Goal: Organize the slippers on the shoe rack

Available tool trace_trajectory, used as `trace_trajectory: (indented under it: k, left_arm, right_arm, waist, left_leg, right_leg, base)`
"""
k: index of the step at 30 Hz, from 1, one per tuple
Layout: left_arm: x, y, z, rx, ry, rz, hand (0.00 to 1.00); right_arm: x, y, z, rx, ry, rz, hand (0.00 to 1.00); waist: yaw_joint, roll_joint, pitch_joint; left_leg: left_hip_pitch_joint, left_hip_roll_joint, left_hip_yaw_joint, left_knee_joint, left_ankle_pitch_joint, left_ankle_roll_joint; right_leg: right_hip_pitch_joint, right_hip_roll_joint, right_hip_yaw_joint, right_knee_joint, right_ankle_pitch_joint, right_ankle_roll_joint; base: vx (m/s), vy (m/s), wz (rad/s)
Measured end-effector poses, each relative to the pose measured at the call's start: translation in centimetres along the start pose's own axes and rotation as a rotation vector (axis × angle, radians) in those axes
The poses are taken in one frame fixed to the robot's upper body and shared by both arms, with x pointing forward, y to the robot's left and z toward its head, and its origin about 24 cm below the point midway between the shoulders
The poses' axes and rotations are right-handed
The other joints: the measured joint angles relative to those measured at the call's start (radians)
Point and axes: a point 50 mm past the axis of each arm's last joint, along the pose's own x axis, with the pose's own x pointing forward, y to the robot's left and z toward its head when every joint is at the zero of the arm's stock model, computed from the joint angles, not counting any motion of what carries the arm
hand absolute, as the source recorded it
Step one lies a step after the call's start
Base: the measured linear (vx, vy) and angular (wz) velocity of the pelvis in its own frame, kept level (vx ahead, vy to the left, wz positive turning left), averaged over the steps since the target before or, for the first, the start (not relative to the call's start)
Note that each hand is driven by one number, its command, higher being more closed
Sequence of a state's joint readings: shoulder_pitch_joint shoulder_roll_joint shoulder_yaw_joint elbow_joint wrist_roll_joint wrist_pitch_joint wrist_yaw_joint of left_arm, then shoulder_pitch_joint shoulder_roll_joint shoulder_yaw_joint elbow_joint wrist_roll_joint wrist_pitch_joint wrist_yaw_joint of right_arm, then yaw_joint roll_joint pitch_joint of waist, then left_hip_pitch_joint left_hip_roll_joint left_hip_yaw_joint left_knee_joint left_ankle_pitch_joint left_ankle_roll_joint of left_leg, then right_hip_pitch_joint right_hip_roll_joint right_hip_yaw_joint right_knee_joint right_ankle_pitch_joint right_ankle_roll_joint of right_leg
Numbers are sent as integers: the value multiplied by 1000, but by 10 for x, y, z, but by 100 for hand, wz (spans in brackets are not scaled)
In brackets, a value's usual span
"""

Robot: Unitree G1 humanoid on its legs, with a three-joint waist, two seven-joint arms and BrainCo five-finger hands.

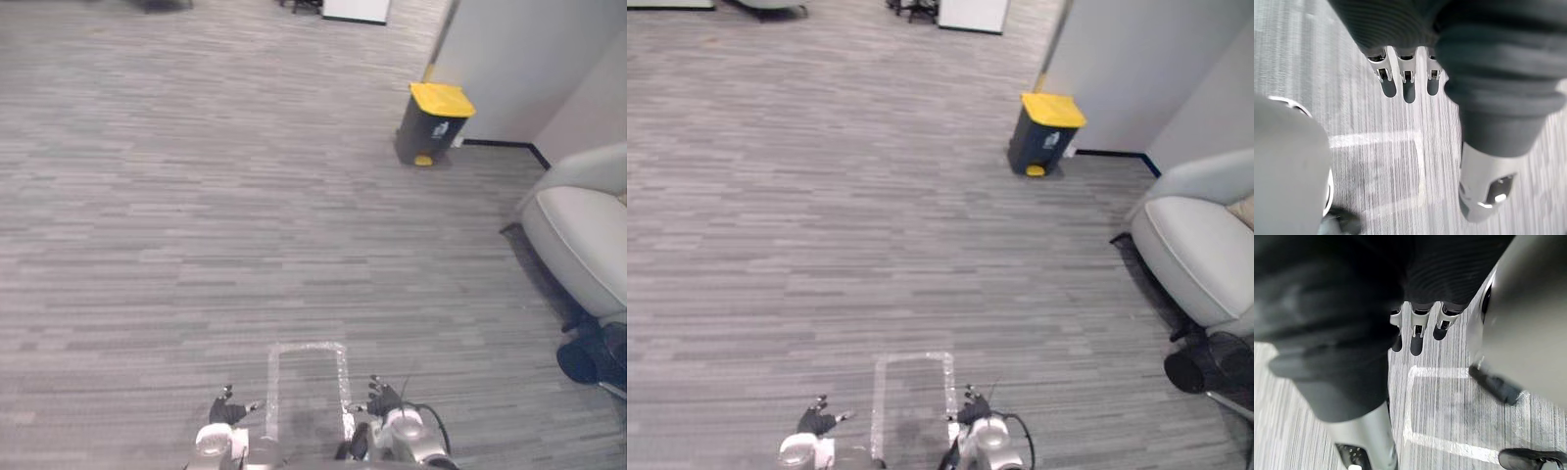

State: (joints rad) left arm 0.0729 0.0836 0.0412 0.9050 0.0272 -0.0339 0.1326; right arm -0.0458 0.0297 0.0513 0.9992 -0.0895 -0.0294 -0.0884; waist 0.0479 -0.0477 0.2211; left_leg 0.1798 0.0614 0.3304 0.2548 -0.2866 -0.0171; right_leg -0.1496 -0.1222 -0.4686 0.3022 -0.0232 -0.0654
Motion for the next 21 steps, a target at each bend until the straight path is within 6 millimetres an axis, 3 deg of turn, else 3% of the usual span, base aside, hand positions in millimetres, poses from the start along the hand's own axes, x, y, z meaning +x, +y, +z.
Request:
trace_trajectory:
  k: [1,3,5,6,7,9,11,12,13,14,15,17,18,21]
  left_arm:
    - [0,-5,0,4,7,-13,0]
    - [0,-13,1,0,3,-35,0]
    - [0,-16,4,-6,-6,-42,0]
    - [0,-16,4,-7,-8,-41,0]
    - [0,-16,6,-7,-15,-42,0]
    - [0,-15,8,-7,-27,-39,0]
    - [0,-15,8,-8,-28,-38,0]
    - [0,-15,10,-8,-31,-36,0]
    - [0,-15,10,-9,-31,-35,0]
    - [0,-14,9,-11,-31,-33,0]
    - [0,-15,6,-14,-21,-32,0]
    - [1,-11,5,-7,-13,-26,0]
    - [1,-10,5,-17,-12,-19,0]
    - [1,-7,2,-18,1,-10,0]
  right_arm:
    - [0,-7,0,-10,2,-15,0]
    - [0,-14,-4,-2,6,-35,0]
    - [-1,-17,-5,2,9,-44,0]
    - [-1,-16,-6,10,15,-45,0]
    - [-1,-17,-7,17,17,-48,0]
    - [-2,-21,-11,29,35,-67,0]
    - [-1,-22,-10,28,32,-70,0]
    - [0,-21,-7,28,26,-68,0]
    - [-1,-21,-8,29,28,-68,0]
    - [-1,-21,-8,29,28,-68,0]
    - [-1,-23,-10,28,33,-72,0]
    - [-2,-20,-11,35,31,-66,0]
    - [-3,-16,-14,43,38,-58,0]
    - [-4,-10,-16,46,43,-46,0]
  waist:
    - [-1,16,-6]
    - [-10,46,-14]
    - [-10,79,-14]
    - [-4,77,-10]
    - [-1,80,-7]
    - [12,67,-6]
    - [10,67,-4]
    - [10,56,3]
    - [10,55,3]
    - [12,65,2]
    - [13,63,0]
    - [6,51,-7]
    - [15,42,-14]
    - [14,26,-30]
  left_leg:
    - [9,17,-15,25,-17,-20]
    - [-47,62,-46,181,-26,-34]
    - [-150,135,-95,457,-5,-51]
    - [-218,179,-130,626,-8,-46]
    - [-223,179,-137,642,-22,-47]
    - [-254,149,-167,539,-81,-52]
    - [-273,108,-237,404,-92,-52]
    - [-278,37,-391,233,-81,-56]
    - [-280,26,-425,208,-73,-58]
    - [-277,-5,-506,164,-5,-85]
    - [-252,-32,-517,148,56,-61]
    - [-240,-38,-446,140,39,-51]
    - [-225,-42,-373,130,39,-23]
    - [-200,-50,-298,97,39,-3]
  right_leg:
    - [16,11,-9,8,-37,-26]
    - [47,43,-9,-27,-70,-17]
    - [97,100,-4,-64,-93,-28]
    - [138,131,29,-70,-122,-37]
    - [151,137,43,-69,-125,-39]
    - [190,137,124,-77,-130,-37]
    - [196,133,181,-81,-125,-29]
    - [199,125,260,-88,-116,-7]
    - [199,122,273,-89,-115,0]
    - [196,117,319,-86,-115,23]
    - [184,118,383,-86,-116,54]
    - [184,96,430,-98,-106,79]
    - [174,76,484,-98,-101,97]
    - [152,51,503,-90,-99,111]
  base:
    - [375,-121,-9]
    - [294,-105,0]
    - [350,-117,-25]
    - [302,-62,-48]
    - [311,-31,-70]
    - [320,41,-105]
    - [236,146,-125]
    - [194,217,-132]
    - [176,230,-132]
    - [96,248,-115]
    - [96,253,-117]
    - [120,305,-104]
    - [116,286,-101]
    - [79,211,-89]
